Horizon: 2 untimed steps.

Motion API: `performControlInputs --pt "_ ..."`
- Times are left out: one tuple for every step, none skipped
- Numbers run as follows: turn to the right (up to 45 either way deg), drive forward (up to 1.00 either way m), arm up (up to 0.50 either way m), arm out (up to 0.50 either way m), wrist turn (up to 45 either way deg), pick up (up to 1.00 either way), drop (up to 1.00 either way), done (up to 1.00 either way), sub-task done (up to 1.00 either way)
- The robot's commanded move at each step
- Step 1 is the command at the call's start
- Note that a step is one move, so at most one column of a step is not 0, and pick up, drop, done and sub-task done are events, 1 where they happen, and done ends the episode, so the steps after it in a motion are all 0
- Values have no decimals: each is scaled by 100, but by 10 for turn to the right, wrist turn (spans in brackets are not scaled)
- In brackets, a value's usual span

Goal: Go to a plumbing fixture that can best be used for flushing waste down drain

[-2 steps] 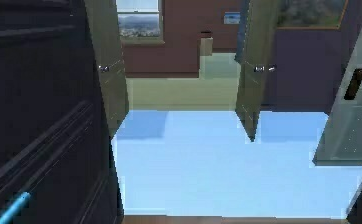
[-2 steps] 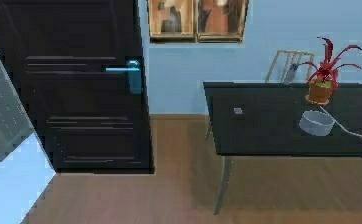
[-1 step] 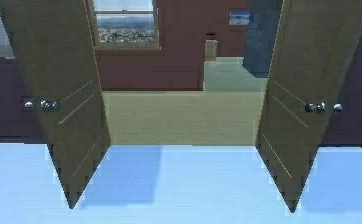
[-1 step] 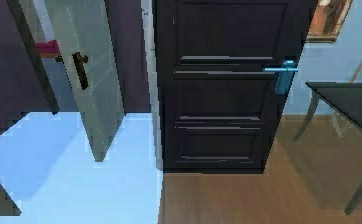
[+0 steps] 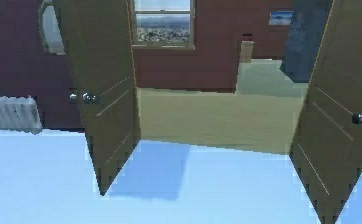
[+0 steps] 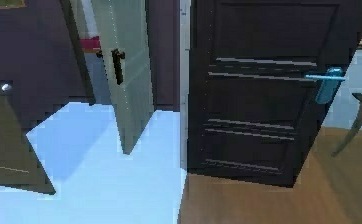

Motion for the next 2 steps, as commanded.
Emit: performControlInputs --pt "0 25 0 0 0 0 0 0 0" --pt "360 0 0 0 0 0 0 0 0"
